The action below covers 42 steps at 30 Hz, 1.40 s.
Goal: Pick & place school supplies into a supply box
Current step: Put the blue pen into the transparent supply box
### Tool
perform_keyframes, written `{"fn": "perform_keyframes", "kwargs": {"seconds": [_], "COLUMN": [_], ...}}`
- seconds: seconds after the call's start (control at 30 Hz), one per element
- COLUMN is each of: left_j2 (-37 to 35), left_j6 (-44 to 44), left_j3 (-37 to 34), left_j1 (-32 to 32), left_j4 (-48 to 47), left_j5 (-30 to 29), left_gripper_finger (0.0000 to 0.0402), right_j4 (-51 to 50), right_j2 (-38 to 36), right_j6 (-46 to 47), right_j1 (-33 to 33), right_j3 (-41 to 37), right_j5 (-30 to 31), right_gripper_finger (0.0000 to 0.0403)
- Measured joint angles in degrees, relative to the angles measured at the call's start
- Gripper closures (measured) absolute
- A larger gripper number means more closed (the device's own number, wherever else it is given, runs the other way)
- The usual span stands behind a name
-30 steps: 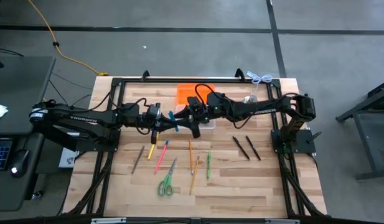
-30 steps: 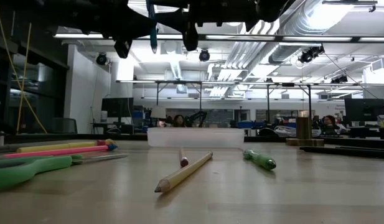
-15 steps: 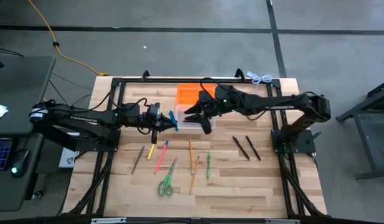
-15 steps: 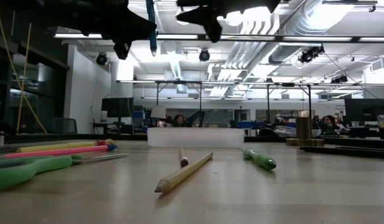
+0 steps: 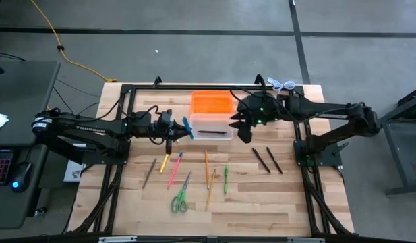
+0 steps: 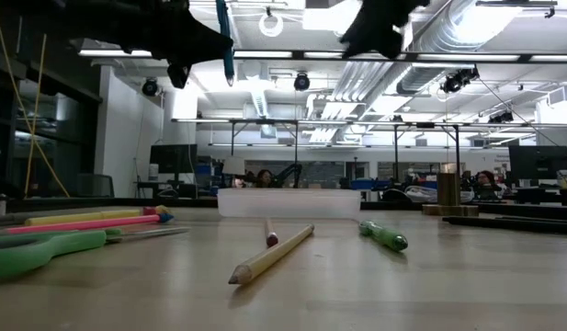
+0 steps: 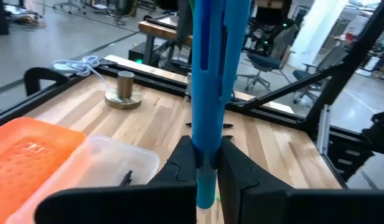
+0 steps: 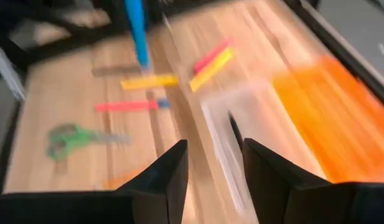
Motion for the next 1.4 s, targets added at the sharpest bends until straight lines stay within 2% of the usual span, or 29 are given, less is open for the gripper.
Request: {"fn": "perform_keyframes", "kwargs": {"seconds": [0.17,0.4,0.7,0.97,1.17,1.4], "left_j2": [0.0,1.7,10.4,19.3,24.1,27.5], "left_j6": [3.5,9.8,14.9,15.5,17.1,18.3], "left_j3": [5.2,15.5,28.2,37.3,41.0,41.3], "left_j1": [0.0,0.0,0.0,4.0,8.2,12.3], "left_j4": [-7.8,-23.1,-37.3,-50.1,-52.5,-52.6], "left_j5": [-1.7,-5.6,-7.9,-8.7,-5.8,-2.5], "left_gripper_finger": [0.0350,0.0350,0.0350,0.0350,0.0350,0.0350], "right_j4": [-10.7,-16.6,-19.9,-25.8,-27.0,-25.9], "right_j2": [-0.3,-0.3,-0.3,-0.3,-0.3,-0.3], "right_j6": [0.8,0.8,-0.3,-0.4,-0.4,1.2], "right_j1": [0.0,0.0,0.0,0.0,0.0,0.0], "right_j3": [-0.1,-0.1,-0.1,-0.1,-0.9,-8.5], "right_j5": [2.0,4.3,5.4,10.4,12.7,13.9], "right_gripper_finger": [0.0274,0.0274,0.0274,0.0274,0.0274,0.0274]}}
